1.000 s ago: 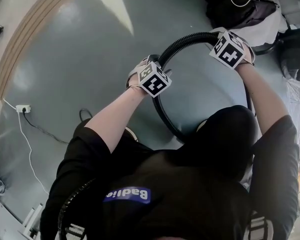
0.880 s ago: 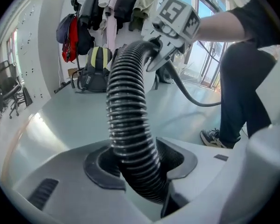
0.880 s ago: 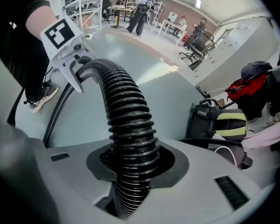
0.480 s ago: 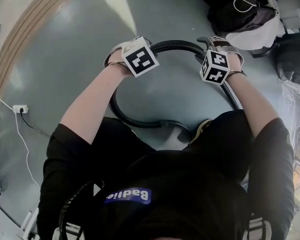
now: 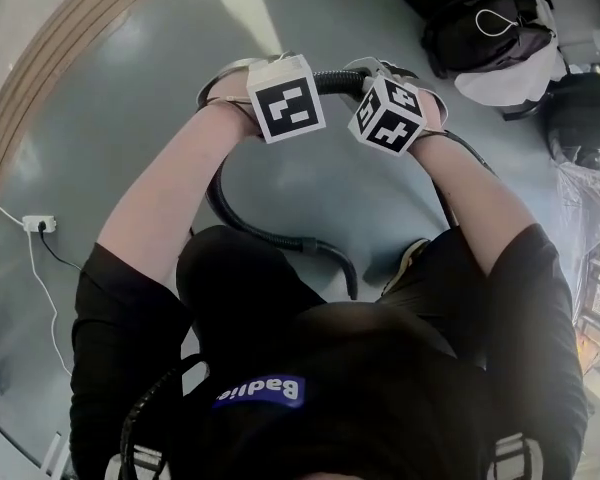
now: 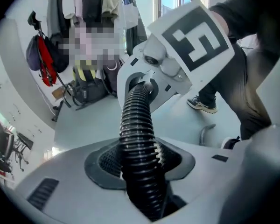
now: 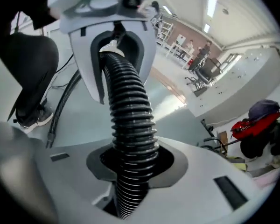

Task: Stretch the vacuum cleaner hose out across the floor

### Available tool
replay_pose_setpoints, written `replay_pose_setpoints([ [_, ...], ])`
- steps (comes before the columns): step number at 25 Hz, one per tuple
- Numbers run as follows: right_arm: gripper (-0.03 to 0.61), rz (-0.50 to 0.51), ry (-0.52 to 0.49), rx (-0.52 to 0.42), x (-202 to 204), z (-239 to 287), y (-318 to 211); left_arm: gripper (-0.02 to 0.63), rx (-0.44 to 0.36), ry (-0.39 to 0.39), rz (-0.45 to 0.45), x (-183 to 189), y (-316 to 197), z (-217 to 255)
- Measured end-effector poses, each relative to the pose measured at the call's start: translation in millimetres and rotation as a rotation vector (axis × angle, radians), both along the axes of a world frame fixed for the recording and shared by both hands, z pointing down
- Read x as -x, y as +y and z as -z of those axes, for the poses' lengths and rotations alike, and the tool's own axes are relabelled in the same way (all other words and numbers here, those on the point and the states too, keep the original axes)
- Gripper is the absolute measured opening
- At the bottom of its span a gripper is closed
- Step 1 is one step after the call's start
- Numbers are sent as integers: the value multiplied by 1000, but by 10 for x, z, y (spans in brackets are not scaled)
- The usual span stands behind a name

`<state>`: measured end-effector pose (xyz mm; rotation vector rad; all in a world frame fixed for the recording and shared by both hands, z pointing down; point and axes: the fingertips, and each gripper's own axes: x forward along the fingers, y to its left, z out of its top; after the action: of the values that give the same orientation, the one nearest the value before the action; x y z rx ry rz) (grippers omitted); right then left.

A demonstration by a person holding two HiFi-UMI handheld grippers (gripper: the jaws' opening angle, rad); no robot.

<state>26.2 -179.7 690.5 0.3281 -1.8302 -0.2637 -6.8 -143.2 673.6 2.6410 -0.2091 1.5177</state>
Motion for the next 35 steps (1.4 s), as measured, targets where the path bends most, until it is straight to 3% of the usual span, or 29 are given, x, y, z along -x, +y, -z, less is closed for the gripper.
replay_pose_setpoints([
  [2,118,-90,-7,20,-38,19,-107,219,-111,34,52,123,-144,2],
  [3,118,-143,-5,22,-99,48,-185,275,-151,56,86,194,-219,15],
  [4,118,-193,-2,18,-168,109,-274,285,-172,88,125,255,-279,33],
  [8,118,-278,46,-30,-296,457,-519,308,-181,214,304,519,-381,-6],
  [11,118,-304,60,-49,-369,705,-589,308,-204,239,397,682,-443,-106],
  [15,118,-321,2,-35,-524,925,-834,307,-209,251,479,706,-654,-259],
  [16,118,-314,-6,-17,-575,897,-873,285,-222,238,483,706,-700,-303],
  [17,118,-302,-8,5,-632,836,-908,173,-236,223,487,712,-761,-329],
  [18,119,-287,-4,30,-696,743,-939,132,-239,209,489,715,-833,-342],
  [22,122,-248,28,164,-1023,122,-1041,103,-230,88,416,668,-1136,-399],
  [25,194,-179,46,230,-1133,-342,-1153,98,-271,-77,307,643,-1419,-460],
  [30,209,26,-84,75,-838,-425,-1642,98,-272,-320,179,465,-1999,-579],
  [33,218,146,-168,-35,-426,-254,-1884,98,-225,-389,137,337,-2167,-533],
  [35,218,220,-173,-100,-216,-176,-2011,98,-241,-400,85,186,-2267,-448],
])
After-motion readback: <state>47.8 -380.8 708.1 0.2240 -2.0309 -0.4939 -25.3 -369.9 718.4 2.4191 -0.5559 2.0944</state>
